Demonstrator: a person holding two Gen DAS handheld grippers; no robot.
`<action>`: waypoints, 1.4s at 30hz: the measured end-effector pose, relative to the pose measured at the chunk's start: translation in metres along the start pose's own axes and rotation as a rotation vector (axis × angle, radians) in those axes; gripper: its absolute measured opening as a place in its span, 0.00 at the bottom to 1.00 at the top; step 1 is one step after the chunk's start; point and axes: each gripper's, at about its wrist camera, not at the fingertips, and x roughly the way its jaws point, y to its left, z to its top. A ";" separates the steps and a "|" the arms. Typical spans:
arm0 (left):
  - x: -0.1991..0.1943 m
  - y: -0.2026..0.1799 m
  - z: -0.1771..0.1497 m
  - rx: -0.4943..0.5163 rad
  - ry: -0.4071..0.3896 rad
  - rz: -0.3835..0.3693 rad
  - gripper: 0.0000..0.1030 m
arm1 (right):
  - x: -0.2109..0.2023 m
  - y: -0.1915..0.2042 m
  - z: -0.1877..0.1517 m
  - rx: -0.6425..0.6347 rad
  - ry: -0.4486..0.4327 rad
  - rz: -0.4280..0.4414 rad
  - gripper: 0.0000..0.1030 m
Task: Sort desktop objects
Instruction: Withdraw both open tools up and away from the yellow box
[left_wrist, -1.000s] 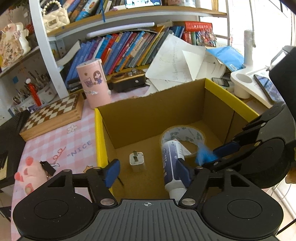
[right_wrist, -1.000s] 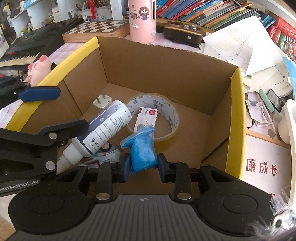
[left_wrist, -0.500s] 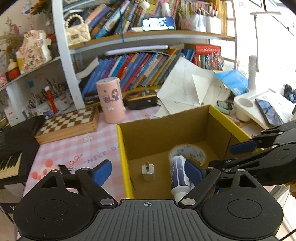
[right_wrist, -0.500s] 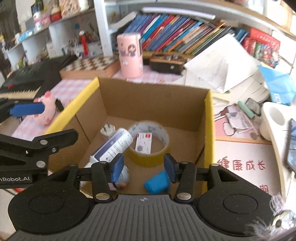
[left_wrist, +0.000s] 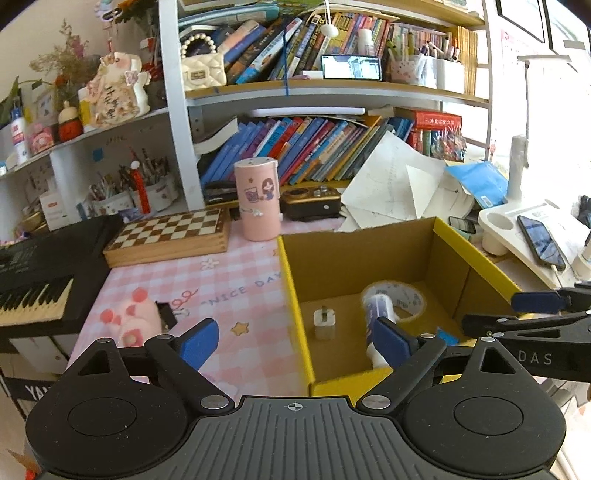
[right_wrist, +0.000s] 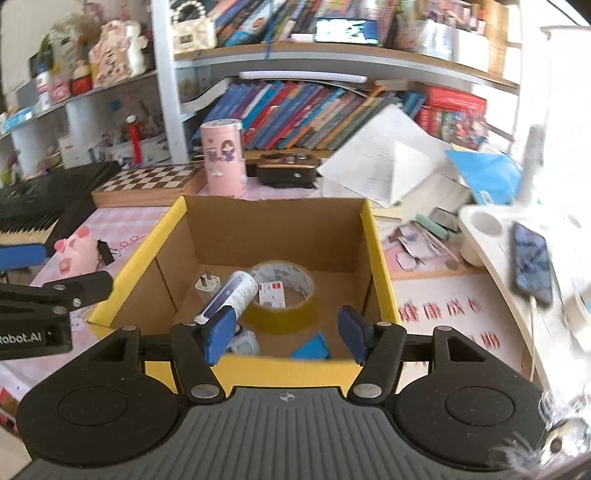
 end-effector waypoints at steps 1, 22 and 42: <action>-0.002 0.002 -0.003 0.002 0.005 -0.005 0.90 | -0.002 0.002 -0.004 0.014 0.000 -0.010 0.58; -0.043 0.051 -0.063 0.024 0.094 -0.113 0.90 | -0.050 0.068 -0.065 0.073 0.061 -0.143 0.59; -0.085 0.103 -0.115 0.042 0.188 -0.142 0.90 | -0.082 0.144 -0.122 0.125 0.155 -0.103 0.60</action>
